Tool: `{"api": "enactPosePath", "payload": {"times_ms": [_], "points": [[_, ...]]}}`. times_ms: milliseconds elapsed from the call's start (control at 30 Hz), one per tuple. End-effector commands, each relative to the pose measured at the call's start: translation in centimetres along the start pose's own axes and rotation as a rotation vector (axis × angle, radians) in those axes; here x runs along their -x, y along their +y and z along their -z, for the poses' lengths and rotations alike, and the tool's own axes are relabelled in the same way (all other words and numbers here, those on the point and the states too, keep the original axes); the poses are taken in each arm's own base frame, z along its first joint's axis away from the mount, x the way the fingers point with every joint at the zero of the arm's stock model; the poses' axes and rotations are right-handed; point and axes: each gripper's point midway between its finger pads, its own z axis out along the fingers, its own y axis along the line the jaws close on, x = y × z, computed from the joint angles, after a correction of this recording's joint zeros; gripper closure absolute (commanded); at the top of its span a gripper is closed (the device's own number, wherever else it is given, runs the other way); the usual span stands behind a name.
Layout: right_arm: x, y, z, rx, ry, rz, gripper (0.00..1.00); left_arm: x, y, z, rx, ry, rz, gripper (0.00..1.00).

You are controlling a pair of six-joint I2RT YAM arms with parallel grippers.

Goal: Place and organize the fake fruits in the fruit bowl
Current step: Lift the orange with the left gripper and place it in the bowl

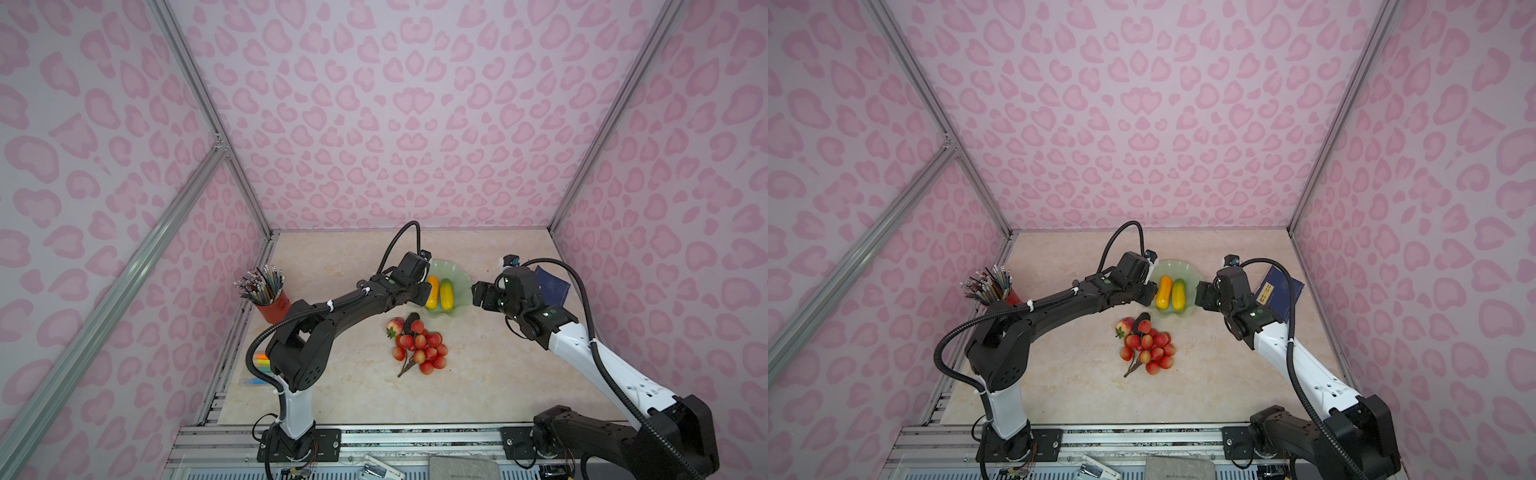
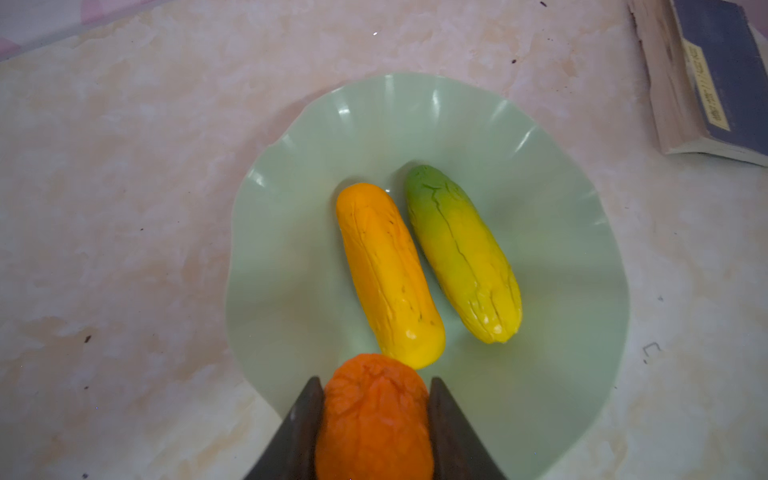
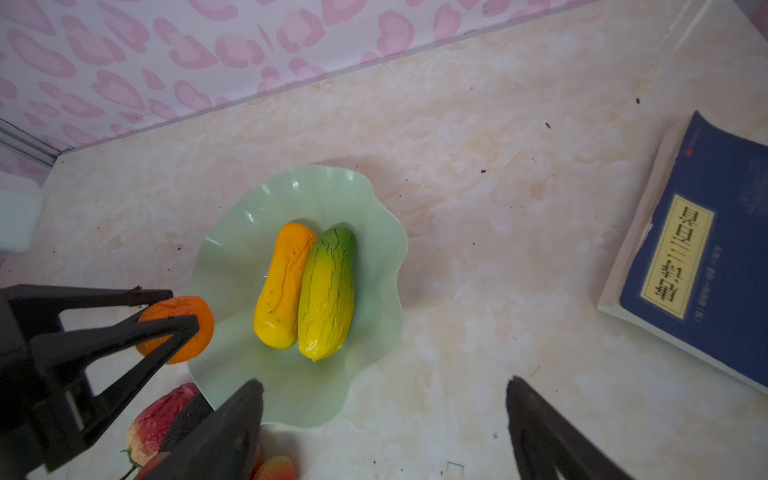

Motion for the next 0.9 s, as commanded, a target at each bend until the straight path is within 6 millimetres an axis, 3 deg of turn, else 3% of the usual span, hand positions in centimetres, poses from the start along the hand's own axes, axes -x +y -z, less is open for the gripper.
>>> {"api": "enactPosePath", "payload": {"times_ms": [0, 100, 200, 367, 500, 600, 700, 867], "points": [[0.1, -0.5, 0.3, -0.018, -0.019, 0.002, 0.09, 0.0, 0.3, -1.2, 0.006, 0.021, 0.005, 0.53], [0.3, -0.5, 0.3, -0.027, -0.018, 0.011, 0.09, 0.3, 0.2, -1.3, 0.004, 0.021, 0.006, 0.36], [0.5, 0.0, 0.3, -0.007, -0.013, 0.024, 0.10, 1.7, -0.2, 0.3, -0.018, -0.023, 0.023, 0.31], [1.0, 2.0, 0.5, 0.005, -0.020, 0.113, 0.11, 5.1, 0.3, 5.6, -0.005, -0.168, 0.061, 0.30], [0.2, 5.5, 0.2, 0.069, 0.019, 0.195, 0.12, 5.6, 3.1, 11.5, 0.072, -0.314, 0.135, 0.28], [-1.3, 8.7, -0.4, 0.126, 0.071, 0.276, 0.13, 4.6, 6.4, 16.2, 0.164, -0.434, 0.230, 0.23], [-3.0, 11.9, -0.7, 0.143, 0.111, 0.383, 0.13, 1.3, 9.8, 19.5, 0.269, -0.506, 0.332, 0.15], [-7.1, 17.0, -1.8, 0.217, 0.231, 0.508, 0.17, -6.3, 12.4, 20.3, 0.296, -0.515, 0.471, 0.07]]}}
